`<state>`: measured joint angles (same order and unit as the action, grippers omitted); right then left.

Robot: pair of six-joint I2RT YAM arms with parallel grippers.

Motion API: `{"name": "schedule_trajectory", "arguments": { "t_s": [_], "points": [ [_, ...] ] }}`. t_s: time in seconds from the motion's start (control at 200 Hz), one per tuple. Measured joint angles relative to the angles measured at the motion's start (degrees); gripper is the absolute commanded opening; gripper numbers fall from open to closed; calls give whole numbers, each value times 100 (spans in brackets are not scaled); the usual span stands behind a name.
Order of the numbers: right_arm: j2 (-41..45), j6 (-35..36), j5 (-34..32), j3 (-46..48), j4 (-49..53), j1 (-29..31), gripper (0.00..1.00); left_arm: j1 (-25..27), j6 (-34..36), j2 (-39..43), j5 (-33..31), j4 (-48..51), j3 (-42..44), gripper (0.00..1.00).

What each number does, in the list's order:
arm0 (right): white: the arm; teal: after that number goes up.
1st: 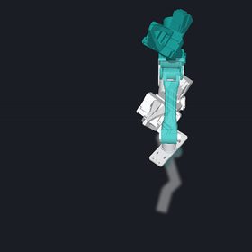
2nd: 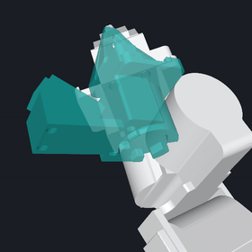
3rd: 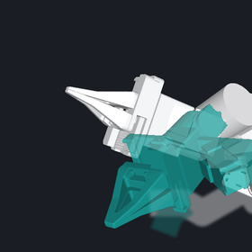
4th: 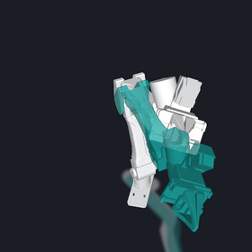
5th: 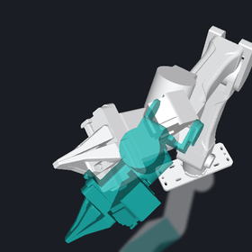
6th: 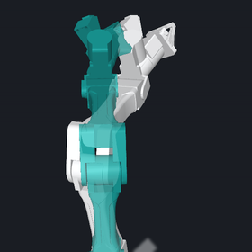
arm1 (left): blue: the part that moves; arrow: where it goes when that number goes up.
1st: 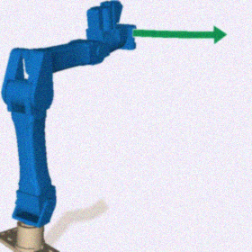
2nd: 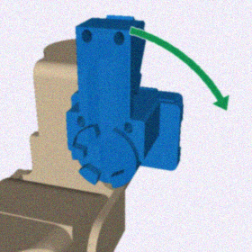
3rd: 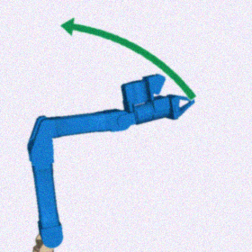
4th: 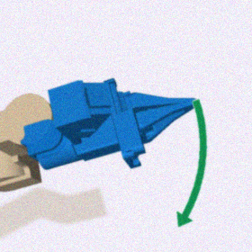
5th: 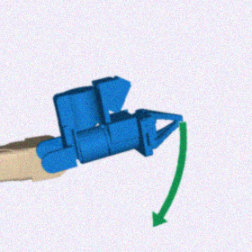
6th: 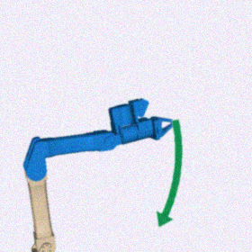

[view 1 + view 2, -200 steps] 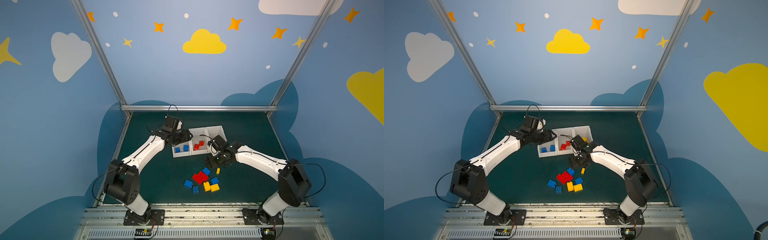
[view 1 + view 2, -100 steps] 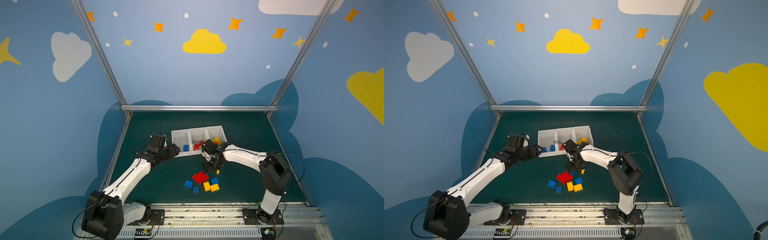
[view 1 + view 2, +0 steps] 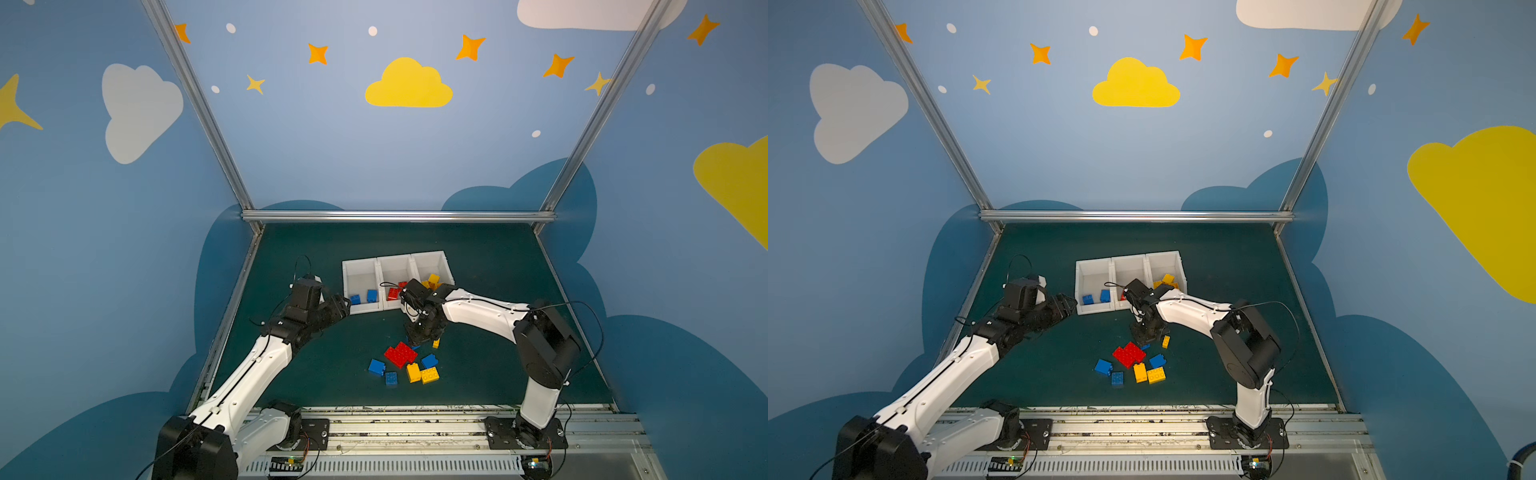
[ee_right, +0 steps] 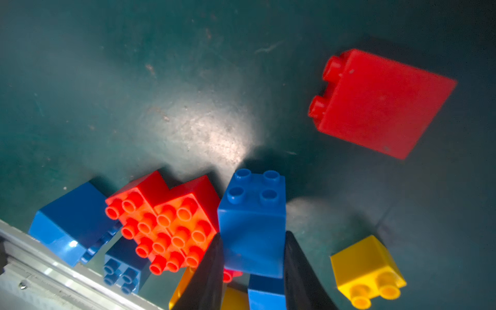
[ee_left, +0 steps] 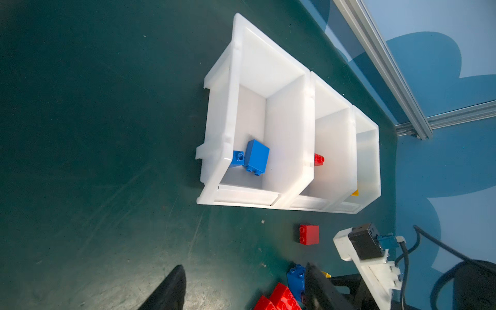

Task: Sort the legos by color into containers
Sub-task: 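Grasp a blue brick in the pile with the right gripper while the left withdraws, then carry the blue brick with the right gripper into the nearest compartment and release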

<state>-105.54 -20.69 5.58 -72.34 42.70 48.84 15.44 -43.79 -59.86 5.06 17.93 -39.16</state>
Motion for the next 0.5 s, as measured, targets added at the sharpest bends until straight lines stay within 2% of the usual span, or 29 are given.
{"name": "schedule_trajectory", "arguments": {
  "t_s": [0.205, 0.345, 0.501],
  "points": [
    [-9, 264, -111, -892, 492, 0, 27, -74, -55, 315, -87, 9, 262, 70],
    [-269, 597, -164, -2271, 732, 0, 28, -114, -155, 640, -140, 13, 535, 70],
    [-1156, 962, -175, -4044, 935, -33, 28, -133, -278, 964, -190, 72, 789, 70]
  ]
}}
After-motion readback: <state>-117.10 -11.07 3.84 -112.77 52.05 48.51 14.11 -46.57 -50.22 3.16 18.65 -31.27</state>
